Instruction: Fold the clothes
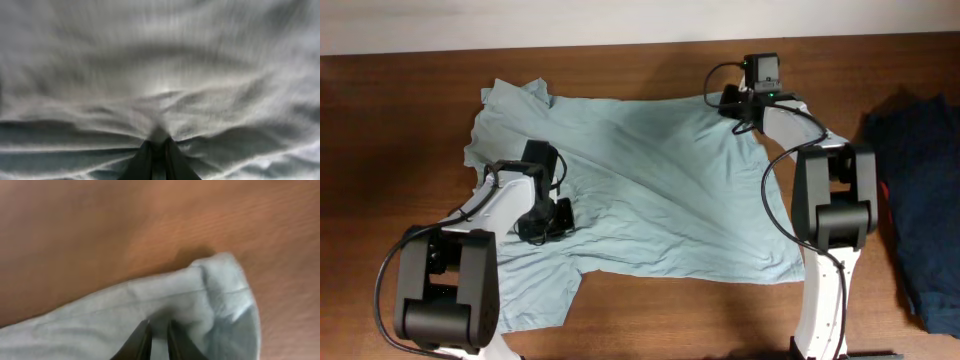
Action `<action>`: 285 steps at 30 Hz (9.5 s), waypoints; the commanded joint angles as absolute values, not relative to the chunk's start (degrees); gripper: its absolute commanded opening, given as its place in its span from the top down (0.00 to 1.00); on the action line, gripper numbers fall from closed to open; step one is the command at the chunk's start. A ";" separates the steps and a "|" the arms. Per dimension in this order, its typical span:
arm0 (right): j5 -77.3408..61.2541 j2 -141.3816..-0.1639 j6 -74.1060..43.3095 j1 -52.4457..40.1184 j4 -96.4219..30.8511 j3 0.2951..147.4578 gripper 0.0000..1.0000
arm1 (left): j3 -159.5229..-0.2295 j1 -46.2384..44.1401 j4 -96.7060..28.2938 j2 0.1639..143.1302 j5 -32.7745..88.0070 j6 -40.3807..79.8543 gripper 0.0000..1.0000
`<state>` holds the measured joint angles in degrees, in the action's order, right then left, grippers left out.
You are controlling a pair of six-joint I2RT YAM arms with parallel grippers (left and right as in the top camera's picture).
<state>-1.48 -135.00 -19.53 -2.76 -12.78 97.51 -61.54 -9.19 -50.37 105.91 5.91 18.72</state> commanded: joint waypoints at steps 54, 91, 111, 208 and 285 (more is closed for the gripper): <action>-3.20 -142.45 -16.40 5.65 -28.47 119.04 0.24 | -57.52 -9.69 -51.22 109.75 7.73 19.70 0.89; -17.82 -112.92 -9.26 7.14 -82.91 105.95 0.25 | -75.90 -0.91 -42.92 102.52 -1.85 0.97 0.69; -3.99 -112.92 -28.05 3.84 -55.51 64.27 0.96 | -75.90 0.93 -37.45 118.76 4.62 -10.87 0.91; -1.02 -76.66 -16.27 3.81 -58.28 68.45 0.02 | -31.57 4.78 -54.98 76.16 10.50 38.17 0.39; -0.80 -76.66 -16.27 3.81 -57.82 68.45 0.02 | -49.74 4.62 -54.17 84.23 14.11 15.86 0.50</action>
<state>-1.30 -76.58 -16.47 3.66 -57.87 68.03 -52.27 4.89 -54.26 83.92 13.67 13.91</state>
